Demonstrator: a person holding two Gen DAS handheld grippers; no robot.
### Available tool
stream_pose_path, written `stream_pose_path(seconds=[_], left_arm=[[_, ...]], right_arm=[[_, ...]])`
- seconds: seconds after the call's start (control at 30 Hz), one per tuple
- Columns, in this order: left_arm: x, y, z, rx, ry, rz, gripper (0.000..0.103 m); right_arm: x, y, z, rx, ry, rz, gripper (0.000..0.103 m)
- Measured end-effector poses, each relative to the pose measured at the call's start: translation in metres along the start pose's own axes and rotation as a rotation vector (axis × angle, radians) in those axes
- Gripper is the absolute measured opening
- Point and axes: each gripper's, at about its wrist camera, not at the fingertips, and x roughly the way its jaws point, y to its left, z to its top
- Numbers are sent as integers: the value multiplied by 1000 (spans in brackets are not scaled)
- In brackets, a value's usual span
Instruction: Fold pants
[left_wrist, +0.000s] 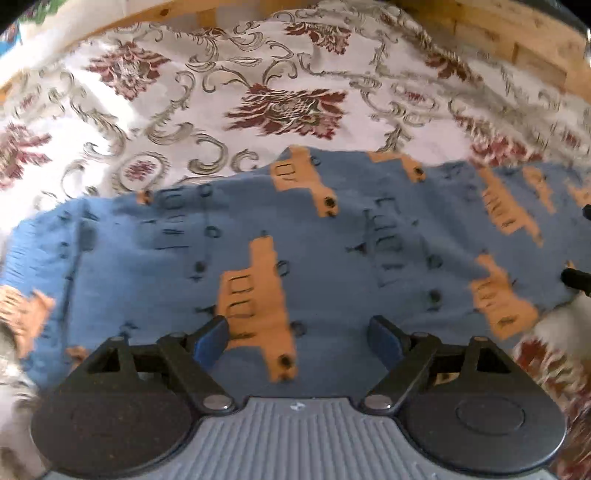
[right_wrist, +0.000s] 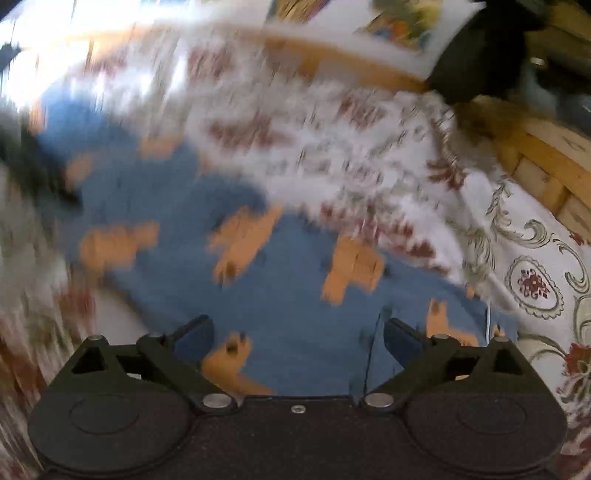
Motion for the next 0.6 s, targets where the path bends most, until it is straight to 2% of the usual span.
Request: stream_pose_path(seconds=[0.07,0.13,0.2,0.27,0.33,0.4,0.5,0.6], left_arm=[[-3,0,1,53,19,80,96],[-11,4,3,64,-18,111,97],[-20,12,9,5,-86,39,97],[-23,20,15,-100,-157,-86,97],[-17,31,21,-226,-222,-224,97],[0,44,28,-366,-246,-312,97],[29,61,33,-543,-204,-335,92],[42,71,26,-609,-187,-317,72]], right_arm=[[-8,-2,-8,13,3,-12,101],[-18,-12,-9,53,4,-19,101],[-25,-22,2,63,-33,6,101],[-25,-31,22,63,-56,47,101],[-11,-42,54,72,-40,134,101],[6,-54,95,78,5,228,99],[29,-63,166,72,132,380,99],[56,-52,224,34,233,486,95]])
